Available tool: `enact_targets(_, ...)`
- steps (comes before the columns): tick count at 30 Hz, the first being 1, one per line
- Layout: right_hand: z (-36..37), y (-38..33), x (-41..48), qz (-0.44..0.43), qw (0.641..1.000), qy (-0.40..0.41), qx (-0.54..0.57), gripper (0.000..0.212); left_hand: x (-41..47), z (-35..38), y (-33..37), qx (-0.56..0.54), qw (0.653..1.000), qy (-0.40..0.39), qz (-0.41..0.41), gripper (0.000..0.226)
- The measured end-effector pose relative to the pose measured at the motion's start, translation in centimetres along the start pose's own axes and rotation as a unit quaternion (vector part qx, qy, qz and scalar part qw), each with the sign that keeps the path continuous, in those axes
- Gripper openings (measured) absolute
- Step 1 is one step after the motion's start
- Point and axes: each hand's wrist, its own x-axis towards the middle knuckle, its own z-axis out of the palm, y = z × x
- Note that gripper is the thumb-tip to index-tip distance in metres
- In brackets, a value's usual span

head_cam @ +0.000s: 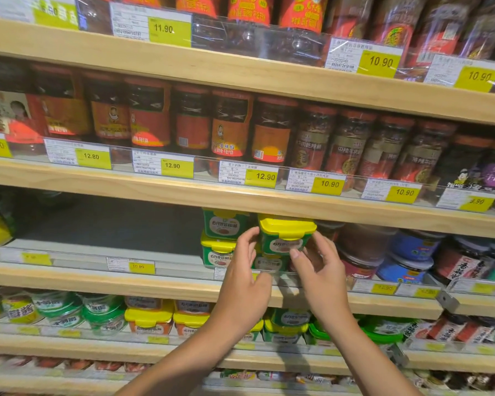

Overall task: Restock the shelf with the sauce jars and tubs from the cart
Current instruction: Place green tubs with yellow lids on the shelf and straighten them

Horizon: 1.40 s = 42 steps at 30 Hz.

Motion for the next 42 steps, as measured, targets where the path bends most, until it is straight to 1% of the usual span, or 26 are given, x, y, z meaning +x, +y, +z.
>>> enact_targets(4, 0.7, 0.2, -0.1, 0.003, 0.997, -0.053, -0.064, 0.061, 1.0, 0.1, 0.1, 0.012, 1.000, 0.000, -0.011, 0.078)
enact_targets(6, 1.0, 0.5, -0.3, 0.022, 0.992, -0.081, -0.091, 0.068, 1.5, 0.0, 0.2, 0.025, 0.999, -0.011, -0.022, 0.076)
enact_targets(7, 1.0, 0.6, -0.3, 0.032, 0.990, -0.090, -0.107, 0.075, 1.8, -0.1, 0.2, 0.038, 0.999, -0.018, -0.025, 0.075)
enact_targets(9, 0.9, 0.6, -0.3, 0.042, 0.983, -0.102, -0.146, 0.081, 2.0, -0.4, 0.2, 0.068, 0.997, -0.025, -0.032, 0.074)
enact_targets(12, 0.8, 0.7, -0.2, 0.050, 0.976, -0.116, -0.175, 0.081, 1.8, -0.6, 0.5, 0.119, 0.991, -0.037, -0.045, 0.077)
enact_targets(16, 1.0, 1.1, -0.5, 0.033, 0.957, -0.143, -0.251, 0.080, 2.0, -0.6, 0.5, 0.196, 0.978, -0.045, -0.047, 0.078)
enact_targets(19, 1.2, 1.1, -0.3, 0.018, 0.947, -0.146, -0.284, 0.076, 2.5, -0.6, 0.6, 0.215, 0.974, -0.049, -0.042, 0.078)
enact_targets(25, 2.0, 1.1, -0.2, 0.010, 0.932, -0.129, -0.339, 0.081, 2.9, -0.6, 0.8, 0.292, 0.954, -0.060, -0.035, 0.074)
enact_targets(29, 2.1, 1.1, -0.1, 0.012, 0.928, -0.122, -0.352, 0.083, 2.9, -0.7, 0.7, 0.297, 0.952, -0.063, -0.026, 0.070)
enact_targets(34, 2.2, 1.1, -0.2, 0.037, 0.935, -0.122, -0.332, 0.087, 2.9, -1.3, 0.3, 0.268, 0.961, -0.063, -0.013, 0.071)
enact_targets(42, 1.9, 0.3, -0.2, 0.060, 0.946, -0.109, -0.299, 0.080, 2.7, -2.0, 0.0, 0.218, 0.972, -0.087, -0.017, 0.077)
